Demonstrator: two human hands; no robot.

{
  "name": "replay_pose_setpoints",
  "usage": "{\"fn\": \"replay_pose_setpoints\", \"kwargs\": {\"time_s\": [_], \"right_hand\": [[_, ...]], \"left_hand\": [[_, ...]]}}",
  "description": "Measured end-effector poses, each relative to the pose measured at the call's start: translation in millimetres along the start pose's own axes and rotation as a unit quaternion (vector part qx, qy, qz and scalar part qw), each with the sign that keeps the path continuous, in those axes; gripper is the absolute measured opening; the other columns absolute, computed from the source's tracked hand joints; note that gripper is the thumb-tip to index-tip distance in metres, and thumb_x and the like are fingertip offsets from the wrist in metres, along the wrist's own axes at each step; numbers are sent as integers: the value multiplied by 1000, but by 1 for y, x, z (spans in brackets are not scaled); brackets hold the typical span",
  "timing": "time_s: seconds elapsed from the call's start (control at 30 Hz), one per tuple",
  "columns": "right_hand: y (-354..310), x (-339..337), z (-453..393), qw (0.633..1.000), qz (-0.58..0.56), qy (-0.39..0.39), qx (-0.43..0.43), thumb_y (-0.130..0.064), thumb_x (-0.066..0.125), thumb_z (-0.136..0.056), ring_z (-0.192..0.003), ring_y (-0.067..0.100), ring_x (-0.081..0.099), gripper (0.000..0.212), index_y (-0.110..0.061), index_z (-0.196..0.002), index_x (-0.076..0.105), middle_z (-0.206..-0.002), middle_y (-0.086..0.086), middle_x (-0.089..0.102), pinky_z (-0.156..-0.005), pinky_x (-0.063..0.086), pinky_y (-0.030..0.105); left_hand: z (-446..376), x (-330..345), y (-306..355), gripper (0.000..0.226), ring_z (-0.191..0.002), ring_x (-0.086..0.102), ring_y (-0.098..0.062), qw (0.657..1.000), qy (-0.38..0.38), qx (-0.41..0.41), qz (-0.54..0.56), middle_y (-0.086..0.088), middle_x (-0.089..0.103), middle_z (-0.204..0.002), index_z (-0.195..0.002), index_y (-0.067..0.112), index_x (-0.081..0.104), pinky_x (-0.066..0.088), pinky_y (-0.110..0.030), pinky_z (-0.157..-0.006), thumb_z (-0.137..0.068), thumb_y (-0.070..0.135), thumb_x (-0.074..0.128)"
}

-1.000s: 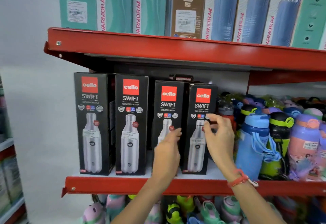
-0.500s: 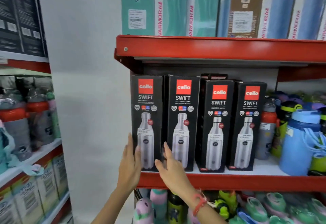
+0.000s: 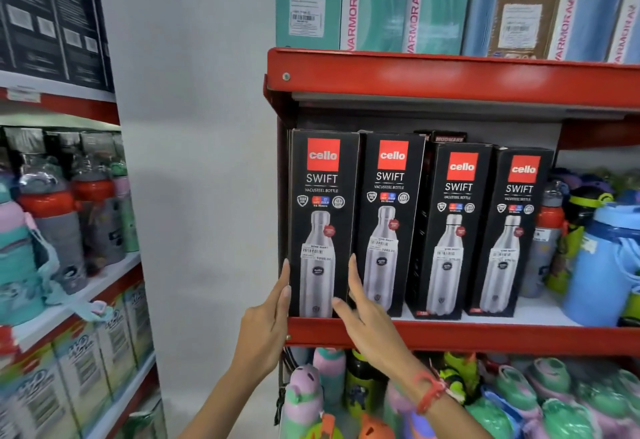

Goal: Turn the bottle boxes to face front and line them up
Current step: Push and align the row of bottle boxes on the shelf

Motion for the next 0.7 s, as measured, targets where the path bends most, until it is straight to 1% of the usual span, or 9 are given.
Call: {"fn": "replay_pose_setpoints", "kwargs": {"time_s": [0.07,0.1,0.2,0.27,0.37,0.43,0.53,0.6,0.7], "right_hand": [[3,-2,0,1000,1,2,-2,-42,38,-99,-80,27,67,69,-50,-146,-13,-119,23,64,-75,51,42],[3,-4,1,1000,6,11,-6,-42,38,-99,-84,28,68,67,-49,-148,-7,-126,26,59,-76,52,42],[12,-25,4,989,25,146,-25,-33,42,-99,-76,20,70,52,-31,-149,28,-118,16,69,-73,55,35],[26,-44,9,967,43,252,-16,-29,44,-98,-91,16,68,46,-23,-143,41,-122,5,66,-80,57,33],[50,-57,8,965,67,250,30,-31,42,-99,-119,22,55,53,-19,-149,29,-141,6,49,-98,47,38],[59,-55,2,982,59,171,56,-32,39,-100,-112,24,58,64,-20,-154,8,-146,8,44,-87,48,34],[63,-53,-6,994,17,87,65,-30,37,-101,-59,10,53,73,-28,-151,-17,-97,4,61,-50,38,21],[63,-57,-7,995,-5,79,59,-32,36,-101,-45,6,43,75,-36,-147,-24,-63,-3,52,-42,33,18],[61,-64,-5,997,-7,76,17,-42,34,-100,-38,2,46,74,-43,-142,-27,-57,-5,46,-41,36,16]], "left_hand": [[3,0,4,41,-70,67,-24,1000,-3,2,-7,-2,64,-75,-131,66,10,54,-35,-68,-95,49,22],[3,0,6,41,-72,67,-24,1000,13,7,-19,-5,68,-80,-134,61,15,55,-34,-69,-97,45,24],[7,-3,19,41,-101,60,-19,986,145,55,-62,-7,66,-115,-137,24,46,41,-15,-92,-99,31,30],[11,6,41,39,-111,46,-4,978,167,116,-52,-4,58,-119,-125,18,54,26,-3,-99,-95,27,32],[11,46,72,35,-122,37,12,987,47,153,-1,5,51,-133,-130,32,44,20,-1,-103,-98,31,30],[6,78,84,44,-136,22,7,993,-18,116,18,8,30,-153,-144,30,28,11,-6,-108,-100,37,26],[-1,101,99,58,-142,17,-4,997,-19,45,60,6,8,-160,-149,32,0,18,-17,-108,-97,46,21],[-5,108,101,62,-139,32,-16,998,-12,15,63,1,6,-161,-147,36,-9,33,-27,-104,-95,51,20],[-6,119,103,67,-136,39,-29,1000,-15,-7,26,-7,0,-161,-146,36,-14,40,-41,-105,-92,57,18]]}}
Point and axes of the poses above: each hand's wrist, its own z-axis away from the middle knuckle, its own x-axis out of the palm, y = z × x, the point moved 4 cm from there along -z, towards the middle knuckle
